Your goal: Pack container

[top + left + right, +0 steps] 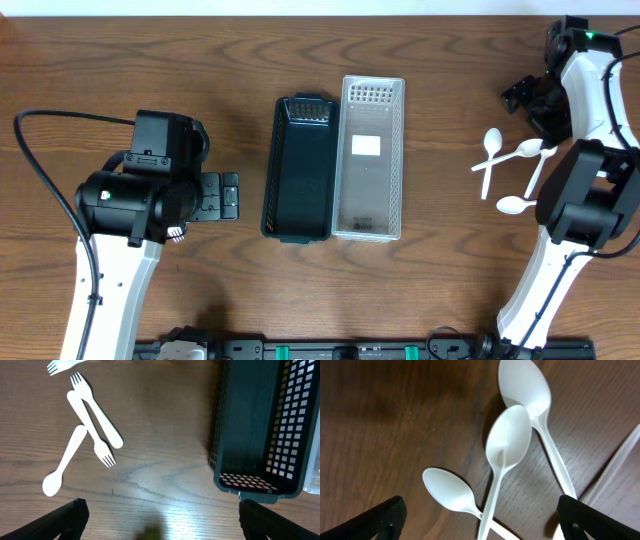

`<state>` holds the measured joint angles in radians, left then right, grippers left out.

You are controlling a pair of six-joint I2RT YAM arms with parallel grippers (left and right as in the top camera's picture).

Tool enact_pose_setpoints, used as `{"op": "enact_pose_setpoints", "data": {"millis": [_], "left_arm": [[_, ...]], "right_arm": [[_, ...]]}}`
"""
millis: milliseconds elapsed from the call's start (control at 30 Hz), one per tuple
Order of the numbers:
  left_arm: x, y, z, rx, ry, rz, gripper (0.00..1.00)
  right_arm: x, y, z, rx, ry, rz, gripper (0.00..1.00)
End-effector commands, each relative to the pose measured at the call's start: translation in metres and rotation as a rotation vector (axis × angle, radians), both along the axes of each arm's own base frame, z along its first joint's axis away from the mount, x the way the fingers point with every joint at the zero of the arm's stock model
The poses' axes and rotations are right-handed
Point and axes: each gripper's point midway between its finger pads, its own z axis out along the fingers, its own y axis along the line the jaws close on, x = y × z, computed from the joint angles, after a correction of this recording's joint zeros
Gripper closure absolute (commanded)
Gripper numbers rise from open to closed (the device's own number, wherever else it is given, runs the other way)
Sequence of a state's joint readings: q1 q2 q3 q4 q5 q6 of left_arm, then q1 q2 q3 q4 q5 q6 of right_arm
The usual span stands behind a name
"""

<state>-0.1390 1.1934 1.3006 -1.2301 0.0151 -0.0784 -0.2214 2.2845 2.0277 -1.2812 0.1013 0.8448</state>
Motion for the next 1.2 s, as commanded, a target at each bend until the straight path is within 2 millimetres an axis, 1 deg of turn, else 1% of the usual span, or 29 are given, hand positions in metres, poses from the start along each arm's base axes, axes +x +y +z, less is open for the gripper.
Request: {"op": "enact_pose_setpoints", "data": {"millis": [0, 233, 400, 467, 600, 800, 967, 1100, 1167], "left_arm": [[0.002, 0.004, 0.003, 0.015, -0.008, 0.008, 0.02], [0.002, 0.004, 0.003, 0.015, -0.008, 0.008, 0.02], [0.002, 0.004, 0.003, 0.015, -0.008, 0.008, 0.02], [0.002, 0.004, 0.003, 0.014, -0.009, 0.008, 0.02], [0.003, 0.004, 0.003, 0.014, -0.011, 0.008, 0.02], [0.003, 0.004, 0.003, 0.014, -0.011, 0.008, 0.02], [0.003, 0.004, 0.003, 0.014, -0.011, 0.008, 0.02], [0.003, 0.004, 0.003, 0.014, -0.011, 0.008, 0.02], [0.003, 0.004, 0.003, 0.014, -0.011, 0.008, 0.02]], "right_arm": [[0.002, -0.001, -0.01, 0.007, 0.009, -0.016, 0.02], [-0.004, 0.004, -0.038, 0.02, 0.073, -0.008, 0.01], [-0.006, 0.005, -0.05, 0.024, 0.084, -0.008, 0.01], [-0.007, 0.006, -0.054, 0.028, 0.086, -0.007, 0.03], [-0.009, 0.016, -0.069, 0.079, 0.083, 0.02, 0.04], [-0.026, 0.031, -0.099, 0.142, 0.111, 0.02, 0.03], [-0.038, 0.034, -0.11, 0.149, 0.142, 0.022, 0.03], [-0.042, 0.034, -0.112, 0.152, 0.154, 0.03, 0.08], [-0.042, 0.035, -0.112, 0.153, 0.155, 0.037, 0.21]]}}
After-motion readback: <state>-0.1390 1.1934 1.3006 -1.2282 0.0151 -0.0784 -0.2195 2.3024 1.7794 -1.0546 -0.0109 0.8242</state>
